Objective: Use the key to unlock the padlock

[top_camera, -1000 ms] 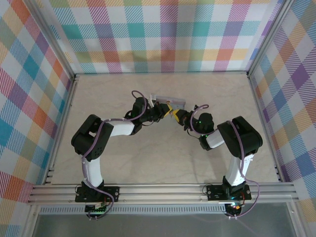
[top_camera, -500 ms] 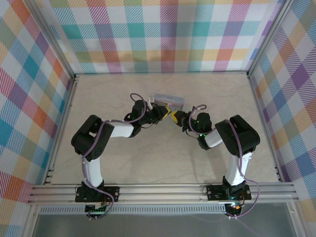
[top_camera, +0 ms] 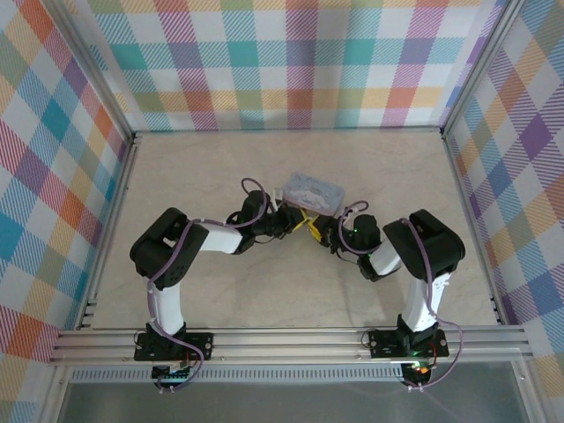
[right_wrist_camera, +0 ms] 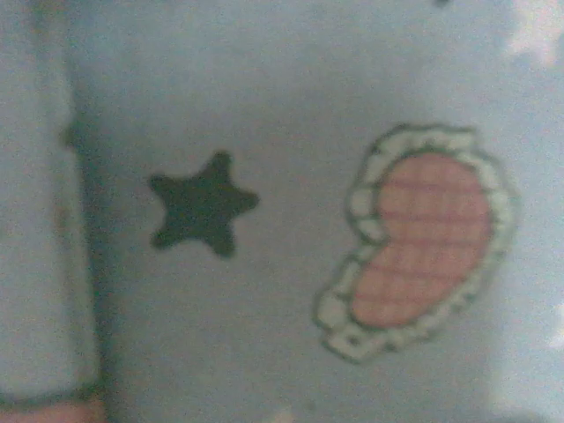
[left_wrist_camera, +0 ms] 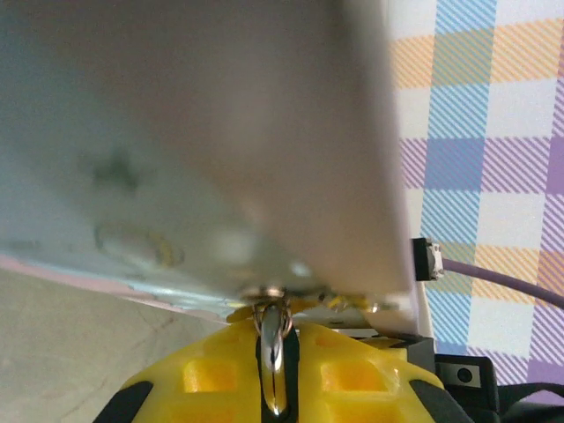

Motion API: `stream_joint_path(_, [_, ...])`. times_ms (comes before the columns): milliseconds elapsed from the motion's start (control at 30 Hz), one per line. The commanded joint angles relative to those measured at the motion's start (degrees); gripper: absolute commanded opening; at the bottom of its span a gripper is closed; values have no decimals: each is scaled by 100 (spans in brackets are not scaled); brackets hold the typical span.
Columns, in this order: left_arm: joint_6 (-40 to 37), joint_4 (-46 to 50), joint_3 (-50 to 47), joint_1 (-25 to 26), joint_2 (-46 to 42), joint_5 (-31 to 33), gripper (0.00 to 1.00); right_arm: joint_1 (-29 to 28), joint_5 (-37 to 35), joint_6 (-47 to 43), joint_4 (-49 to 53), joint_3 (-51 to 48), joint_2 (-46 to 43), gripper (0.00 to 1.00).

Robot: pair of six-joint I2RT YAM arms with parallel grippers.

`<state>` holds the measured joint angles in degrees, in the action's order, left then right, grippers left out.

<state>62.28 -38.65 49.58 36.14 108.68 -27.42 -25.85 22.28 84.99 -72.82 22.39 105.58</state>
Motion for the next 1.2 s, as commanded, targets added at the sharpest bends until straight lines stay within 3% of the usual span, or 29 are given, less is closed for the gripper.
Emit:
stream_joint_path(0, [-128, -39, 192, 203, -120, -710, 0, 61, 7, -607, 717, -73, -604, 30])
stream_joint_path(333, [-140, 88, 275, 156, -97, -672, 0, 71, -90, -2770, 5366, 440, -2873, 37])
stream_joint_path(567, [-146, 207, 356, 150, -103, -721, 0, 2, -678, -4336, 7563, 1025, -3600, 37])
stream_joint_path(733, [-138, 253, 403, 152, -101, -773, 0, -155, -1076, -5195, 8265, 1369, -3799, 37])
stream_joint_path(1167, [-119, 400, 491, 149, -181, -896, 0, -1083, -2393, -6276, 8510, 2133, -3090, 40])
